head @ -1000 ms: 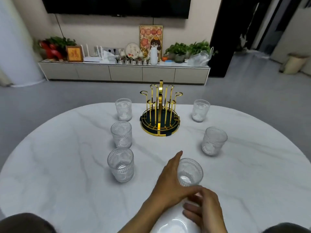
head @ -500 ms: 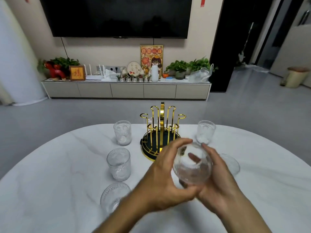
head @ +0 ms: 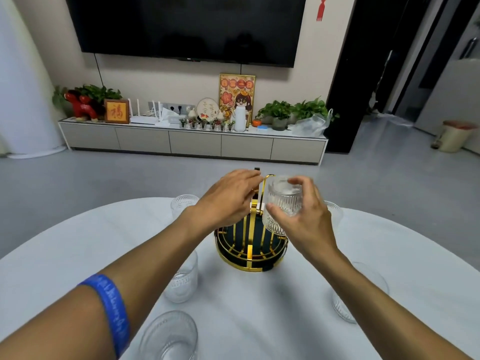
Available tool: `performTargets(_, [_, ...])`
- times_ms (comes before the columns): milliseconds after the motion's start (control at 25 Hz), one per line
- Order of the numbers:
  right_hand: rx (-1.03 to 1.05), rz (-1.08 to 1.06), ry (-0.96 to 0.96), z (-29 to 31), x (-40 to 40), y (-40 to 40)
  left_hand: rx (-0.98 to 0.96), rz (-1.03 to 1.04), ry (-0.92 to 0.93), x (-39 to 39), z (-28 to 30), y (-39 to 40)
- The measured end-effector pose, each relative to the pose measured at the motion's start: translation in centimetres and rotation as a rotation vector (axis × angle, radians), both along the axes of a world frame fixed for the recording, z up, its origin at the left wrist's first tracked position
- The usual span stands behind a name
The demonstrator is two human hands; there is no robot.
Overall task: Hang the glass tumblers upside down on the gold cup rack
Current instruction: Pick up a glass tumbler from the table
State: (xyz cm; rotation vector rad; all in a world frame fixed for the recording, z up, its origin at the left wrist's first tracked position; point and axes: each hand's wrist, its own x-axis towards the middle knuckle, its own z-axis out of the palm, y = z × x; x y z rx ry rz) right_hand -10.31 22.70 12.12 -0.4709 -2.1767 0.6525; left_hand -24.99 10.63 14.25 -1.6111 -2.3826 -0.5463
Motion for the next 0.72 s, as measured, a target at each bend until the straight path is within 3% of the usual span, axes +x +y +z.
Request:
performTargets(360, [-0.081, 0.061, -0.103, -5.5, 0.5, -0.2, 0.077, -0.016, 0.082, -0.3, -0.7, -0.4])
performTargets(560, [-0.157, 0.108, -0.102, -5.6, 0.9, -0.8, -0.021, 0.019, -0.056, 1.7, -0.2, -1.6])
performTargets(720, [-0.217, 0.042, 0.018, -5.7, 4.8, -3.1, 0.177, 0.054, -0.213, 7.0, -0.7, -9.4])
